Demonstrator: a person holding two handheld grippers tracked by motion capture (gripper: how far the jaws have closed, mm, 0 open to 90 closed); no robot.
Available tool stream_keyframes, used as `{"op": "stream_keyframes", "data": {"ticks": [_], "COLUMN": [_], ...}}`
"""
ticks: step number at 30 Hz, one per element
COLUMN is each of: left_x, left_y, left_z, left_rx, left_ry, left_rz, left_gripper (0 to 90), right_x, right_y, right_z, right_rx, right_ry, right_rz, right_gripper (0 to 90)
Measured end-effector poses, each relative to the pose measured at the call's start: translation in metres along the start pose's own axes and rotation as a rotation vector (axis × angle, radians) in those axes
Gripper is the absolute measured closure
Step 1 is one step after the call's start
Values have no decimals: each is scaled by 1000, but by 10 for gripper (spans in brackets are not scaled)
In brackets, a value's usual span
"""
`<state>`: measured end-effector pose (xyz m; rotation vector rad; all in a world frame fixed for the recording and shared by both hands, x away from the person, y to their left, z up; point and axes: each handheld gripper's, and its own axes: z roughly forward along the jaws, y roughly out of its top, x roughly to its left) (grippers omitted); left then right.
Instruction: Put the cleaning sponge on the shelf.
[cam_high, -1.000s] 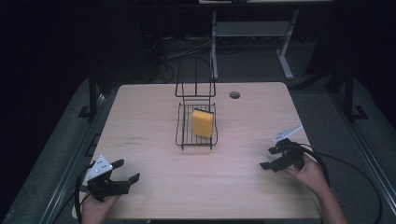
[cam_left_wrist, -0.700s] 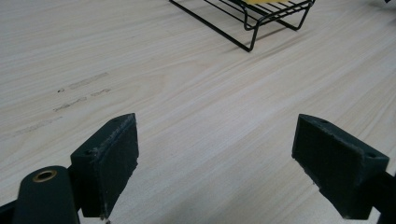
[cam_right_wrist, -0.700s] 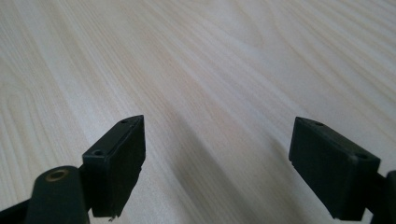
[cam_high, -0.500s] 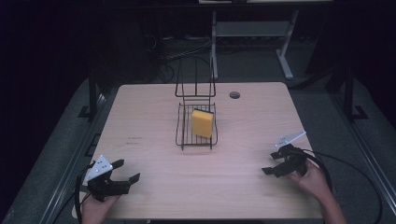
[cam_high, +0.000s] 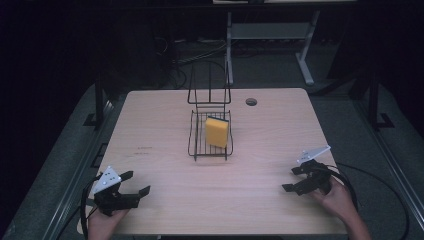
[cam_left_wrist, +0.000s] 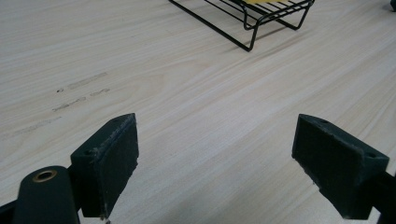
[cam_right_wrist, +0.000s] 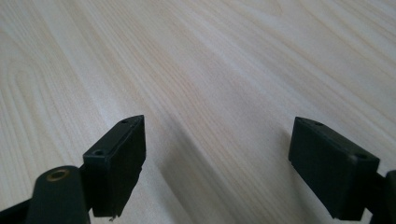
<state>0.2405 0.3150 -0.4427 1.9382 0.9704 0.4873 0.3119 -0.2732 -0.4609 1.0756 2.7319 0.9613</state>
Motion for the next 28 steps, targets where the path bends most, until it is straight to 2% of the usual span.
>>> {"op": "stream_keyframes", "data": {"ticks": [7,18,28], "left_x": [0,0,0], "left_y": [0,0,0], "left_z": [0,0,1], "left_rx": [0,2,5], "left_ry": [0,0,3], "left_rz": [3,3,7], "left_gripper": [140,140,140], "right_x": [2,12,27], "right_y": [-7,-11,-19], "right_z": [-2,-11,-15], "right_rx": [-16,-47,-92], "right_ry": [-5,-21,-50], "right_rz": [7,-12,-23], "right_gripper": [185,186,182]}}
